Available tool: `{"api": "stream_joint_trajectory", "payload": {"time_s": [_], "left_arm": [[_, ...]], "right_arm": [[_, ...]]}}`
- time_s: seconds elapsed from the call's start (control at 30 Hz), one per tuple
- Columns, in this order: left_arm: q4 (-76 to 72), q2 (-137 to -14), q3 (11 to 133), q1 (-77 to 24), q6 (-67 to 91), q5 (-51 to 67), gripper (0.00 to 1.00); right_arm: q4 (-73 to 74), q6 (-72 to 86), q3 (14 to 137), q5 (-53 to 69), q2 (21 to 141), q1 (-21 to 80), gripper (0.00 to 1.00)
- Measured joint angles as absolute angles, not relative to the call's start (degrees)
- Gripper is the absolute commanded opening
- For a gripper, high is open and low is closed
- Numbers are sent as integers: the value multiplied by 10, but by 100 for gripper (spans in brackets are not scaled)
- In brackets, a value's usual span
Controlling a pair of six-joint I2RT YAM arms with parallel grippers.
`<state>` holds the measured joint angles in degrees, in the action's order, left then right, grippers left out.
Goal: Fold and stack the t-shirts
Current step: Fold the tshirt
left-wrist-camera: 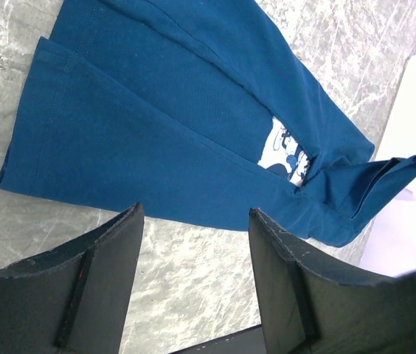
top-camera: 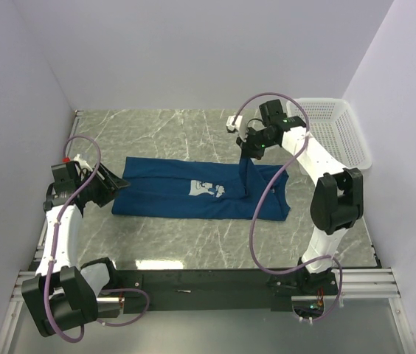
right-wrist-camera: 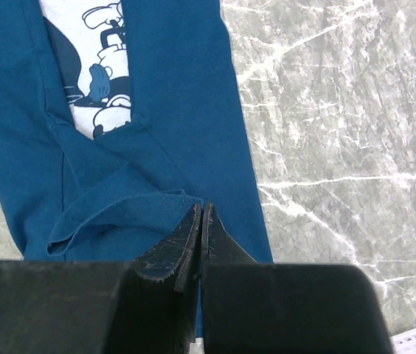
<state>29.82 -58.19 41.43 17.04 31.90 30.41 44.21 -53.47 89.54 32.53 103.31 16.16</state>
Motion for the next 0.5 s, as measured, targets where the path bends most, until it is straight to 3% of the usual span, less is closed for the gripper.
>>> {"api": "stream_joint_trajectory", "payload": {"time_s": [0.5], "left_arm": [[297, -582, 407, 170, 319, 312, 64]], "right_arm": [[454, -534, 935, 311, 1063, 175, 0]]}}
